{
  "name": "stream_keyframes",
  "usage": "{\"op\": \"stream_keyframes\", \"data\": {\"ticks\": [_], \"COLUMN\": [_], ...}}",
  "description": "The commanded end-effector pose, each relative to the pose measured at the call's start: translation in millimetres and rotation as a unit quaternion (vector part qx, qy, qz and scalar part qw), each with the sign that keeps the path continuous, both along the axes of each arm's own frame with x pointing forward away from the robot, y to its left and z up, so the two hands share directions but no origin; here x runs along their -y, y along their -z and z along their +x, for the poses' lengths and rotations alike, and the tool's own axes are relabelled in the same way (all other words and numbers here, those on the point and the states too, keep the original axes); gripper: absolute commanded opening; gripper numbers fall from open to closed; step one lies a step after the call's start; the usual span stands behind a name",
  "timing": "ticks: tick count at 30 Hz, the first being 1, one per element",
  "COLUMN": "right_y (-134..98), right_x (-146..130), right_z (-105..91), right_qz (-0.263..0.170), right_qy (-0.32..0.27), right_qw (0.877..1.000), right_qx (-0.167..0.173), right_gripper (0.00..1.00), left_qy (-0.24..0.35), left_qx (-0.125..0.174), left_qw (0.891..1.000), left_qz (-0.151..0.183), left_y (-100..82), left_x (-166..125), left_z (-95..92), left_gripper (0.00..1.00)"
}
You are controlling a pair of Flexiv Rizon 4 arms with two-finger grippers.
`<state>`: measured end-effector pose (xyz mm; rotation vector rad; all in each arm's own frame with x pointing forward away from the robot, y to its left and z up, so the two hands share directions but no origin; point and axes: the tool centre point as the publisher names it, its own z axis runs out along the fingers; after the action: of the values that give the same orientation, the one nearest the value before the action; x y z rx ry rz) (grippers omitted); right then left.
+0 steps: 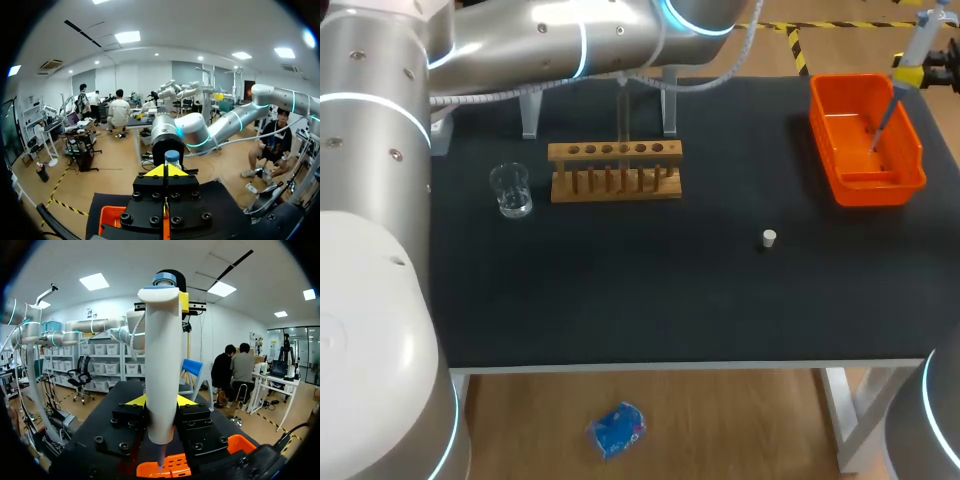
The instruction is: Invert the test tube, pick up the pipette, mount the tip to pipette, aspirate from beaker and dispense into the tube, eject the tip, return the pipette, and cap with the stopper.
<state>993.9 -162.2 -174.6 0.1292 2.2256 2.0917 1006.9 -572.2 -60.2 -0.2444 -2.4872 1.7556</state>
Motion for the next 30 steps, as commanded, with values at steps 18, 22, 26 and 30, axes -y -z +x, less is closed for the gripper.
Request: {"op": "stream_keyframes", "data": {"ticks": [18,22,26,30], "right_y": [-1,-1,-1,-1], "right_x": [1,1,1,1], "right_z": [-0.6,-0.6,-0.6,-0.6], "right_qz": [-0.001,-0.001,-0.001,-0.001], "right_qy": [0.000,0.000,0.000,0.000], "right_qw": [1.000,1.000,1.000,1.000], "right_qx": [0.000,0.000,0.000,0.000], "right_gripper": [0.00,0.00,0.00,0.00], "left_qy": [0.004,0.004,0.007,0.009], "left_qx": [-0.016,-0.025,-0.031,-0.037], "left_qw": [1.000,1.000,0.999,0.999], "left_qz": [-0.008,-0.011,-0.013,-0.015], "left_y": [10.6,16.4,21.2,24.7], "left_x": [4,6,8,10], "left_z": [-13.4,-15.8,-16.5,-17.5], "left_gripper": [0.00,0.00,0.00,0.00]}}
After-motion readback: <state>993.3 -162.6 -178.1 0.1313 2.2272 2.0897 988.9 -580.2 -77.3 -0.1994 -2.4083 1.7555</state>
